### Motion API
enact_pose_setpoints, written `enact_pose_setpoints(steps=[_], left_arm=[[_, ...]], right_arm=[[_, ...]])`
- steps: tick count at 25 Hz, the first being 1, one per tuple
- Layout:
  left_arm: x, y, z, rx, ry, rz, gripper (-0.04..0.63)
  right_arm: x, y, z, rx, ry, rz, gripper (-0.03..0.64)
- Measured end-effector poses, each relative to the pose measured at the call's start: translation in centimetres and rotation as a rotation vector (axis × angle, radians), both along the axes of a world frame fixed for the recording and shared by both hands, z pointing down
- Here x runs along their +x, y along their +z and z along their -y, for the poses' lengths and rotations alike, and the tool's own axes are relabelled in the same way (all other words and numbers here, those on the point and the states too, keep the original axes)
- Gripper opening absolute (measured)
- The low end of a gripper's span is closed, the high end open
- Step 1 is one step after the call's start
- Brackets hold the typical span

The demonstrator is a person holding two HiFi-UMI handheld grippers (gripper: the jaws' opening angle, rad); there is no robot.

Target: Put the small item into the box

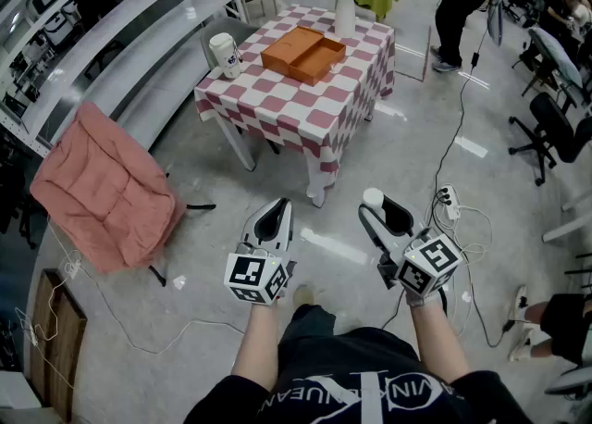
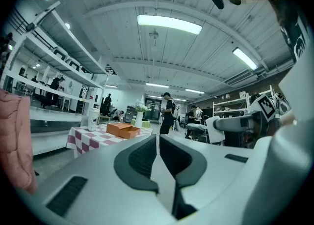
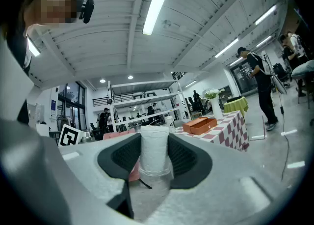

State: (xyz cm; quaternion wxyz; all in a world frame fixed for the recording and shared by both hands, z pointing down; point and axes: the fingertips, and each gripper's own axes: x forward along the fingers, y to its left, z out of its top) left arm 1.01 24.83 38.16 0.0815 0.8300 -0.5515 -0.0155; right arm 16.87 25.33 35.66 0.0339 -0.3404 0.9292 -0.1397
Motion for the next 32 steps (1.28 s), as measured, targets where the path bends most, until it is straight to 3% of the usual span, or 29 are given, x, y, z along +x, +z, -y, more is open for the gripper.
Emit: enact_pose_setpoints(steps=[13,20,32], left_arm=[[-3.7,1.4,8.1,-0.022,0.086,-0.015,0.025],[-5.2,2.8,10.4,-0.038,0.152,-0.007,0.025],[-8.1,4.6,11.1,-0.072,0.129,-0.046,0.025]], right_arm=[[-3.8,1.1,7.2,-0.003,0.098,-0.024,0.170],[-5.8,2.1,9.0,-0.021,0.144,0.020,0.172],[-7.3,2.2,10.3,-0.042,0.170,0.036,0.170]])
